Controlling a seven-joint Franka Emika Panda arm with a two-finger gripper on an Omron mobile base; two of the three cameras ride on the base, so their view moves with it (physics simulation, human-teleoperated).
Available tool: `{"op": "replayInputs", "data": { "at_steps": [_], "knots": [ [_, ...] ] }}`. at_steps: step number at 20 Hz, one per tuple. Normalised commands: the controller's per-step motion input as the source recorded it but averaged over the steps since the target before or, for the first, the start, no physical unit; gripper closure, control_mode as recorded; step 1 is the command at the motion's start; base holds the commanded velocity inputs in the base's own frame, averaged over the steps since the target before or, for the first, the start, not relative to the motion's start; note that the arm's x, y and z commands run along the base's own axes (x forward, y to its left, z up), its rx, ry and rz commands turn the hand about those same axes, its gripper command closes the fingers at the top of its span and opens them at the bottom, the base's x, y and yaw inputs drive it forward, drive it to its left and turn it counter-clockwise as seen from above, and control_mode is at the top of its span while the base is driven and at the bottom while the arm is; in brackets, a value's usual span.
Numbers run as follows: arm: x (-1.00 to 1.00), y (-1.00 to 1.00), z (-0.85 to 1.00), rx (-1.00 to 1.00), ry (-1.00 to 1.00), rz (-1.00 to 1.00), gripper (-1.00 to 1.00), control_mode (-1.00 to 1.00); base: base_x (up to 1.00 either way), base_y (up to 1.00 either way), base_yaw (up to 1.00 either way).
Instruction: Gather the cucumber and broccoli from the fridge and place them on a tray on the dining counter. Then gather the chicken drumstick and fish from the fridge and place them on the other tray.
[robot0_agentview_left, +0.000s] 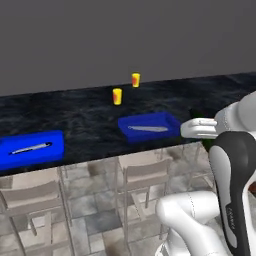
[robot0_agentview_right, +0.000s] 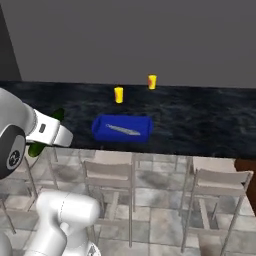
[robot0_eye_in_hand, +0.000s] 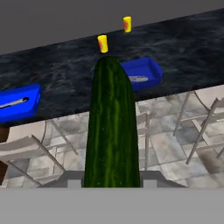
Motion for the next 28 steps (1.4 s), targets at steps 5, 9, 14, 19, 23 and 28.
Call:
{"op": "replayInputs", "data": {
  "at_steps": [5, 9, 14, 19, 23, 28],
  "knots": [
    [0.0, 0.0, 0.0, 0.0, 0.0, 0.0, 1.0, 1.0, 0.5, -0.53, 0.41],
    [0.0, 0.0, 0.0, 0.0, 0.0, 0.0, 1.0, 1.0, 0.43, -0.52, 0.33],
    [0.0, 0.0, 0.0, 0.0, 0.0, 0.0, 1.0, 1.0, 0.36, -0.53, 0.17],
    [0.0, 0.0, 0.0, 0.0, 0.0, 0.0, 1.0, 1.0, 0.62, -0.39, 0.05],
    [0.0, 0.0, 0.0, 0.0, 0.0, 0.0, 1.0, 1.0, 0.71, -0.27, 0.01],
    [0.0, 0.0, 0.0, 0.0, 0.0, 0.0, 1.0, 1.0, 0.85, -0.22, 0.0]
  ]
}}
